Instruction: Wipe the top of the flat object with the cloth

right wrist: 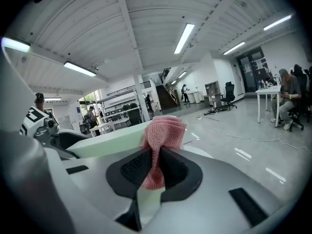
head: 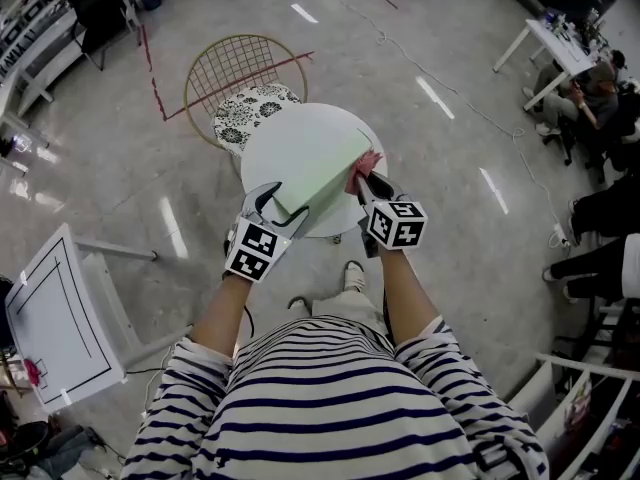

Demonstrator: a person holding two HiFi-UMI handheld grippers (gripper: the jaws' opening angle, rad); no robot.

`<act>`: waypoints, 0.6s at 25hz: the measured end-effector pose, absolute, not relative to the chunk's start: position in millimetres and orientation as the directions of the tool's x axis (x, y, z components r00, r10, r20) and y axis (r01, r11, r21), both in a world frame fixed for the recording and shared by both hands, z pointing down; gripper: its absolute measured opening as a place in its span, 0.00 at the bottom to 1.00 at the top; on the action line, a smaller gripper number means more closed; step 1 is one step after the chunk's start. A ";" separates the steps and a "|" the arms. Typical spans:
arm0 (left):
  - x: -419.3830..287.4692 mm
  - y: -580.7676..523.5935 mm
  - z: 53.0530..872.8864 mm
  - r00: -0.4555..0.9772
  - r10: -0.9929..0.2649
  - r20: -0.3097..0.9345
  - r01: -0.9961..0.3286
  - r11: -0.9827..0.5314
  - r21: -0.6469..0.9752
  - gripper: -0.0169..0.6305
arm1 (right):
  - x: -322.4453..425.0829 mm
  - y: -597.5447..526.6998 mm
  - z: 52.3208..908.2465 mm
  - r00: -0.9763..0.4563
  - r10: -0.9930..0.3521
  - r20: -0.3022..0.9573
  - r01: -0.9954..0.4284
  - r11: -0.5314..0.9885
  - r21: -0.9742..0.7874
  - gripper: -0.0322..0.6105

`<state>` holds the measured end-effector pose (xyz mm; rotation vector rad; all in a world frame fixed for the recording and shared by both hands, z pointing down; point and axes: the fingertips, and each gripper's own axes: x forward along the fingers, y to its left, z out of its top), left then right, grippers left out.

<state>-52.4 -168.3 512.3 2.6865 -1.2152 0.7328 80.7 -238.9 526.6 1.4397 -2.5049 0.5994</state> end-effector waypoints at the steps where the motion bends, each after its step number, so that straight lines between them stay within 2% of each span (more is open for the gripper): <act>1: -52.6 -168.7 512.6 0.566 -0.680 0.466 -0.730 -0.676 -0.098 0.49 | 76.3 -237.2 525.5 -0.519 -0.777 0.355 -0.854 0.456 -0.251 0.13; 15: -57.6 -173.6 511.5 0.569 -0.679 0.463 -0.736 -0.672 -0.081 0.49 | 16.9 -190.8 524.6 -0.652 -0.664 0.367 -0.758 0.578 -0.302 0.13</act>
